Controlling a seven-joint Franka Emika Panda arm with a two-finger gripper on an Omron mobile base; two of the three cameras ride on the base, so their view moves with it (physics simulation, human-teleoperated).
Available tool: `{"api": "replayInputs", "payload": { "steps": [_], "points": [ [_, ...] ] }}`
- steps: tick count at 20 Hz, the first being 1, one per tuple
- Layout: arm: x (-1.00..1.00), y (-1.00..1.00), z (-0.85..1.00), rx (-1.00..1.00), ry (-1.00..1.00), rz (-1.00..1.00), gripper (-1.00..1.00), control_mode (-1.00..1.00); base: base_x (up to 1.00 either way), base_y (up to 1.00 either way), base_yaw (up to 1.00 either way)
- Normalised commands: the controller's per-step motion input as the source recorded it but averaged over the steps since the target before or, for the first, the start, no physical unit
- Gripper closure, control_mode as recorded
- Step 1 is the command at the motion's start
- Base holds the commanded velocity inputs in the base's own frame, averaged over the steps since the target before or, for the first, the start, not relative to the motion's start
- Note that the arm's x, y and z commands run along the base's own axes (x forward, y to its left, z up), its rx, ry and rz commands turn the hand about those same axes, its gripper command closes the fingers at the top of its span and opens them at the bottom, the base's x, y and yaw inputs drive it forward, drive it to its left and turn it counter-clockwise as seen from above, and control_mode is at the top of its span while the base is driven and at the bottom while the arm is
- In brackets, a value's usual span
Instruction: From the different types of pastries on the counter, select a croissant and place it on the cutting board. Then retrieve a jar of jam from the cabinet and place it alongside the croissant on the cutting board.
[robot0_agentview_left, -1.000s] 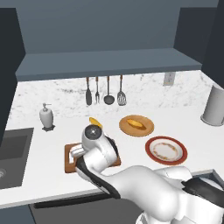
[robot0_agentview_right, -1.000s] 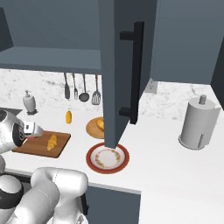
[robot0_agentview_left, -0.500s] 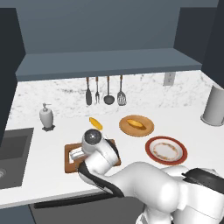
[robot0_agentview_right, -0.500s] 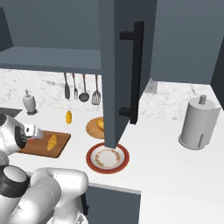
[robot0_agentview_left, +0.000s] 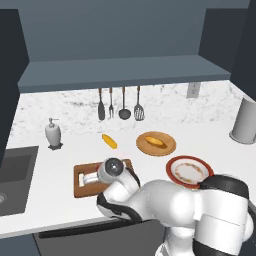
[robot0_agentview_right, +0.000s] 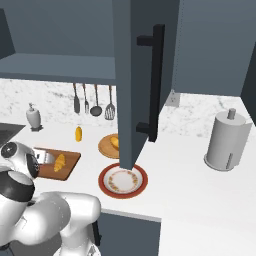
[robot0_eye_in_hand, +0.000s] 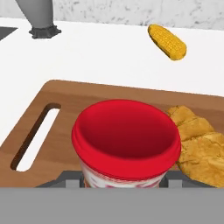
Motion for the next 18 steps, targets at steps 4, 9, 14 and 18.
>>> {"api": "replayInputs", "payload": {
  "steps": [4,9,14,18],
  "points": [
    [0.18,-0.04,-0.18,0.16,-0.02,0.00,1.00,-1.00,0.00,0.00,0.00],
    [-0.07,0.00,-0.37,0.07,-0.08,0.00,1.00,-1.00,0.00,0.00,0.00],
    [-0.09,0.03,-0.24,0.01,-0.14,0.00,1.00,-1.00,0.00,0.00,0.00],
    [0.01,0.20,-0.03,0.00,-0.08,0.00,1.00,-1.00,0.00,0.00,0.00]
  ]
}}
